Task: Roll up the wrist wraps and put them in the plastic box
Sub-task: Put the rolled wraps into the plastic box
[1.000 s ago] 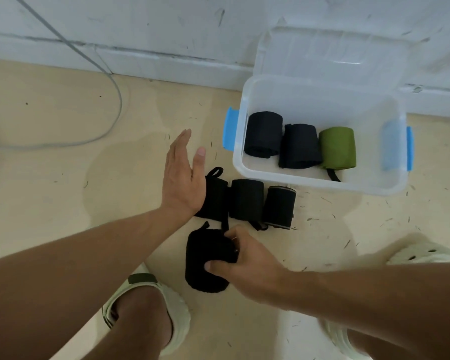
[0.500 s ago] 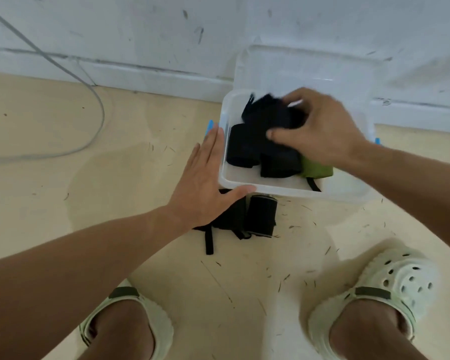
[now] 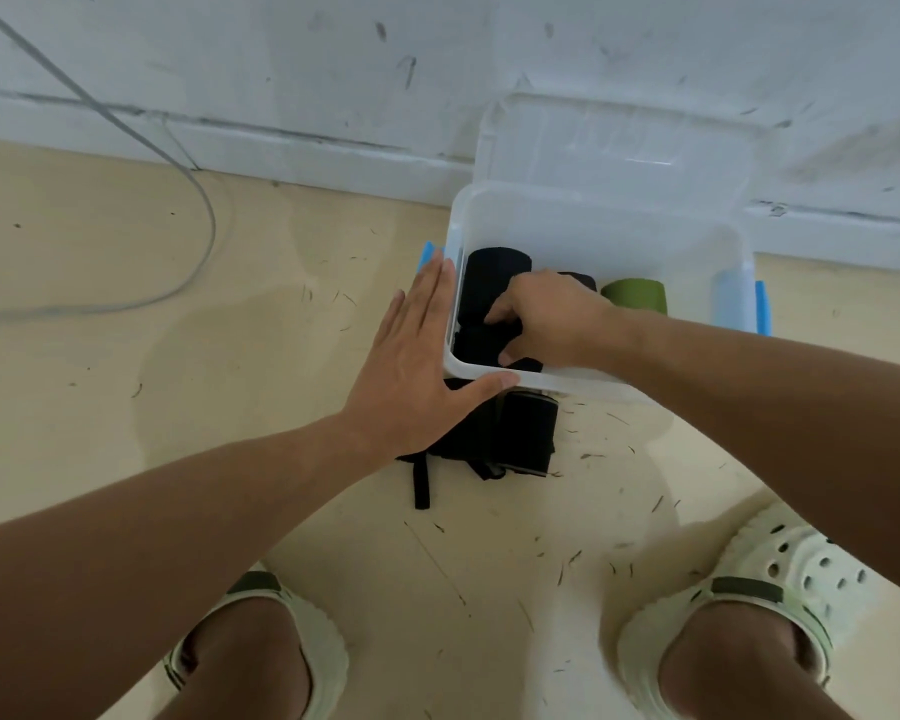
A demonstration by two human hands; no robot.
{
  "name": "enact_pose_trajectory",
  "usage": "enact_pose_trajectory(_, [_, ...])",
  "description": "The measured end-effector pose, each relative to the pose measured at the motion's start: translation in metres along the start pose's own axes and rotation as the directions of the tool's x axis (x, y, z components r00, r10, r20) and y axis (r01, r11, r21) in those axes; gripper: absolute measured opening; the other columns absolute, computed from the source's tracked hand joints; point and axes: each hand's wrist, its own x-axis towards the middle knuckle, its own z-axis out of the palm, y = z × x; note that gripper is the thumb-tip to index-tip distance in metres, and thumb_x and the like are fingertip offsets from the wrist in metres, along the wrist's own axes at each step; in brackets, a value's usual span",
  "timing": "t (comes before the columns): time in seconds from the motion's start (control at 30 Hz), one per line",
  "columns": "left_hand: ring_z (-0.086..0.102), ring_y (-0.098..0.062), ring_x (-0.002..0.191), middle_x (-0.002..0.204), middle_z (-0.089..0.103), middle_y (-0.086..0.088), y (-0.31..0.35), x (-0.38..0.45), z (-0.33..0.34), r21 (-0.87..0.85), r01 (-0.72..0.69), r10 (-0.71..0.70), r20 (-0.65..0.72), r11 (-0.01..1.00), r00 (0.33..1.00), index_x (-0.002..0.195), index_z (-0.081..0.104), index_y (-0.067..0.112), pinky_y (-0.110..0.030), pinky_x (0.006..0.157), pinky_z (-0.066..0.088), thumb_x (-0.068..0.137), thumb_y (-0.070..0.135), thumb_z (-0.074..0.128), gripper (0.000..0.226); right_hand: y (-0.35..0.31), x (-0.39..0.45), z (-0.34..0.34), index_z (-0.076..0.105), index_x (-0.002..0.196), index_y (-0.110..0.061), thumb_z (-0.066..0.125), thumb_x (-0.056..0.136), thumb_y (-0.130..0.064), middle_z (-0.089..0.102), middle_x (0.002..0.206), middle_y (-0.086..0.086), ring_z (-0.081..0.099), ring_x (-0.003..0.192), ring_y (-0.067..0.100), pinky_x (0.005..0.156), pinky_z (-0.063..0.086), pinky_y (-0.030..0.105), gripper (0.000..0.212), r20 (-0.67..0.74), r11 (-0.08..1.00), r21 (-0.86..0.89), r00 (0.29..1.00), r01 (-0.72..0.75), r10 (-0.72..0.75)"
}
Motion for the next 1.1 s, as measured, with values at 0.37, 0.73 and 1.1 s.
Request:
enact_pose_trajectory(0.37, [-0.012, -0.004, 0.159, 0.175, -0.011, 0.006, 0.002, -0.004, 0.005, -0.021, 0.021, -0.022, -0.040, 1.000, 0.999, 0.166, -0.010, 0.018, -0.035, 0.131, -0.001, 0.090, 0.080, 0.042, 0.111, 0.002, -0.010, 0.010, 0.061, 0.108, -0.028, 0.082, 0.081, -0.050, 0.058, 0.110, -0.008, 0.061, 0.093, 0.019, 0.071, 0.041, 0.033, 0.040, -0.254, 0.990, 0.008, 0.958, -0.137, 0.135])
enact_pose_trajectory(0.73, [-0.019, 0.000, 0.154, 0.174, -0.016, 0.004, -0.033, -0.045, 0.014, 0.039, 0.203, -0.206, 0.091, 0.978, 0.974, 0.162, -0.020, 0.016, -0.023, 0.124, -0.009, 0.085, 0.069, 0.068, 0.129, -0.034, -0.123, 0.059, 0.071, 0.118, -0.028, 0.062, 0.098, -0.035, 0.070, 0.110, -0.015, 0.063, 0.097, -0.001, 0.087, 0.054, 0.018, 0.024, -0.333, 0.898, 0.352, 0.932, 0.264, -0.143])
enact_pose_trajectory(1.1, [0.001, -0.028, 0.162, 0.172, 0.020, -0.005, -0.045, -0.040, 0.021, 0.369, -0.086, -0.010, 0.250, 0.925, 0.968, 0.165, 0.021, 0.028, -0.052, 0.130, -0.006, 0.076, 0.080, 0.055, 0.108, -0.031, -0.104, 0.105, 0.047, 0.151, -0.024, 0.054, 0.106, -0.032, 0.040, 0.152, -0.009, 0.048, 0.132, 0.011, 0.110, 0.039, 0.022, 0.046, -0.052, 0.976, 0.203, 0.996, 0.079, -0.070])
